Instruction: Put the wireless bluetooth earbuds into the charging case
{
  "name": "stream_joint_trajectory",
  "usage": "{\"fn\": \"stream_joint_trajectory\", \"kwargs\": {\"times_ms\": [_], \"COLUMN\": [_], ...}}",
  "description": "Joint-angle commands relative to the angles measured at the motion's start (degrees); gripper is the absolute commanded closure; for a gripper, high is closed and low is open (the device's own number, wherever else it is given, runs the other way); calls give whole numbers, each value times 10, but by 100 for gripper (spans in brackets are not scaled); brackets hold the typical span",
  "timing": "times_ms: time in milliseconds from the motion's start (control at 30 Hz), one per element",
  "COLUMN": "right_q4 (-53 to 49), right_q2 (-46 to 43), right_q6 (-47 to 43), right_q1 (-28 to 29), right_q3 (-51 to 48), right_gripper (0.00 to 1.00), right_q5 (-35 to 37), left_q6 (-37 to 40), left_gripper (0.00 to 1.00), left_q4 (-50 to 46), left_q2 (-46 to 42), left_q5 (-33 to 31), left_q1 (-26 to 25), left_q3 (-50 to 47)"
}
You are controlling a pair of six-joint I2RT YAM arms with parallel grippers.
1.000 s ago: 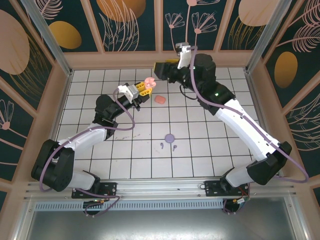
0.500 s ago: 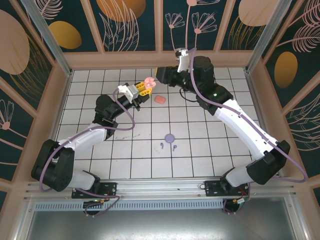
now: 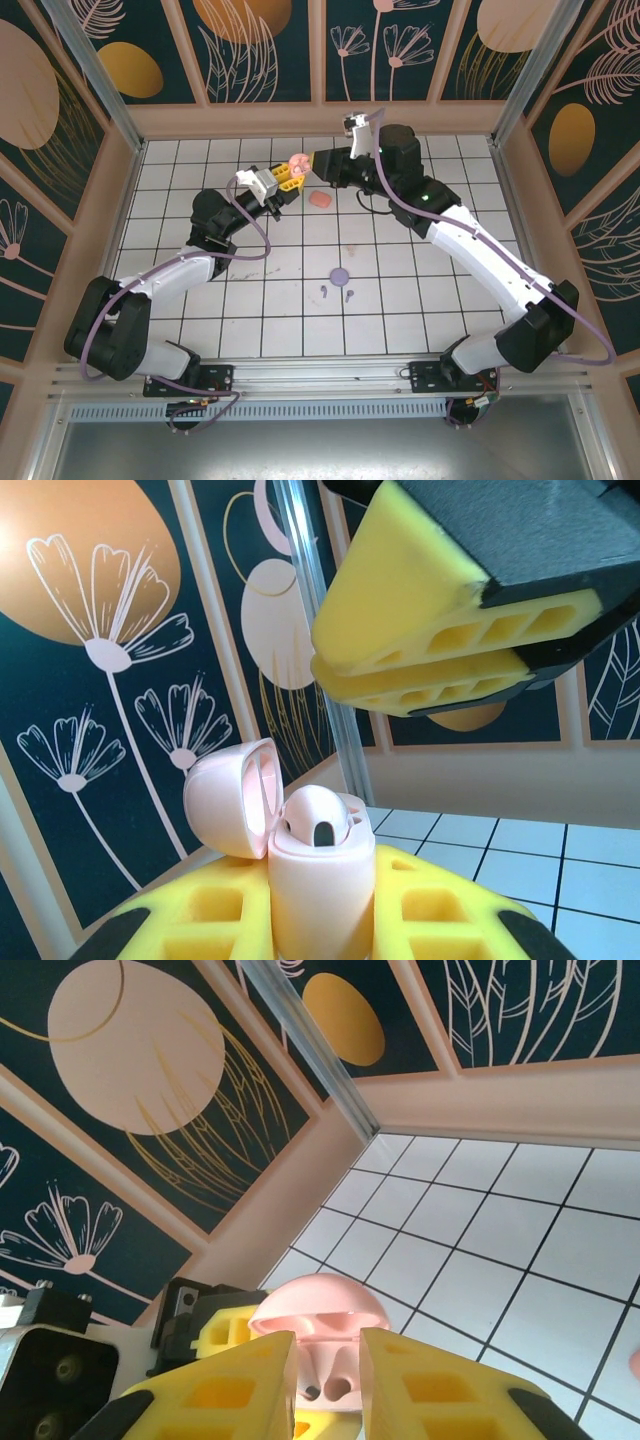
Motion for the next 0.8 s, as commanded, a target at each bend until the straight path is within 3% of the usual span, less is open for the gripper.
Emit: {"fn": "stream_joint_trajectory", "kwargs": {"times_ms": [0, 200, 300, 467, 567, 767], "right_q4": [26, 43, 42, 9, -47, -132], "right_q2": [-23, -59, -77, -96, -103, -100], "right_q6": [-6, 43, 83, 157, 177, 168], "right_q1": [3, -43, -92, -189, -232, -299], "right_q3": [-20, -111, -165, -230, -249, -299], "right_gripper": [76, 72, 61, 48, 47, 48], "right_q5": [18, 85, 91, 18, 14, 105], "left_q6": [-10, -14, -14, -14, -19, -49], "left_gripper": [100, 100, 100, 100, 100, 100], "left_q4": [22, 39, 42, 37, 36, 75], "left_q2": [4, -7, -11, -14, -11, 10], "left_q5": [-11, -43, -55, -56, -56, -50], "left_q1": [-3, -3, -3, -3, -3, -3], "left_q3": [14, -10, -16, -15, -14, -19]}}
